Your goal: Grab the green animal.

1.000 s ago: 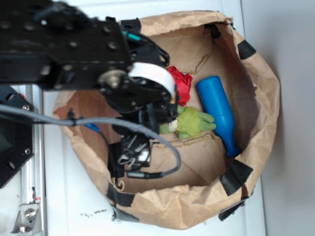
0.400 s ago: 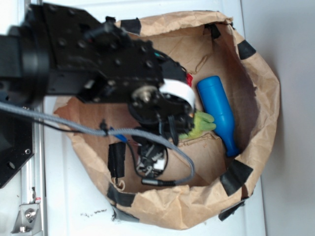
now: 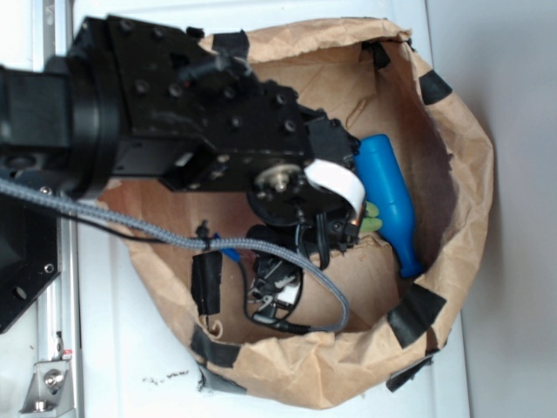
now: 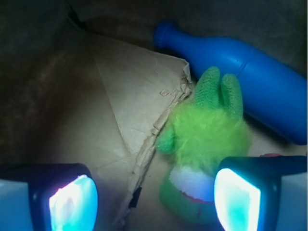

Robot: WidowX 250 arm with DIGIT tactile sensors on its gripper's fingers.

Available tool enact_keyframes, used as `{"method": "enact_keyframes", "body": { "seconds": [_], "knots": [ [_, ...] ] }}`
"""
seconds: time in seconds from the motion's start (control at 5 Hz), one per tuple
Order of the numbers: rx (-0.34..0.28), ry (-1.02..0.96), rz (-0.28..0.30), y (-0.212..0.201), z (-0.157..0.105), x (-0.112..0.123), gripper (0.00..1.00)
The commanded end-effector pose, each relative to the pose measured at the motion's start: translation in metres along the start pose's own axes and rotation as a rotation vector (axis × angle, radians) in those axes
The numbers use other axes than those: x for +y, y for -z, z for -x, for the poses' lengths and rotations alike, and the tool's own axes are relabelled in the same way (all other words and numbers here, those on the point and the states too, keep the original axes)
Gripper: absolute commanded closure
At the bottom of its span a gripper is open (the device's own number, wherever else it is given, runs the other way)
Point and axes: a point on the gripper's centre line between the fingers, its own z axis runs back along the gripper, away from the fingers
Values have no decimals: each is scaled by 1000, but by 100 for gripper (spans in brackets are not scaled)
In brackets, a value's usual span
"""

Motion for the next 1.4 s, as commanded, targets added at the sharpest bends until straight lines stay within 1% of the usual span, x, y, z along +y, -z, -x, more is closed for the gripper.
{"method": "enact_keyframes", "body": {
  "seconds": [0.0,0.2,0.6,0.8,1.0,1.2],
  "knots": [
    [-7,94,-56,12,-2,6,0],
    [3,124,-64,20,-1,15,0],
    [13,164,-52,38,3,22,0],
    [7,171,-56,46,9,34,0],
    [-19,174,-26,52,12,36,0],
    [-57,159,-40,45,12,33,100]
  ]
}}
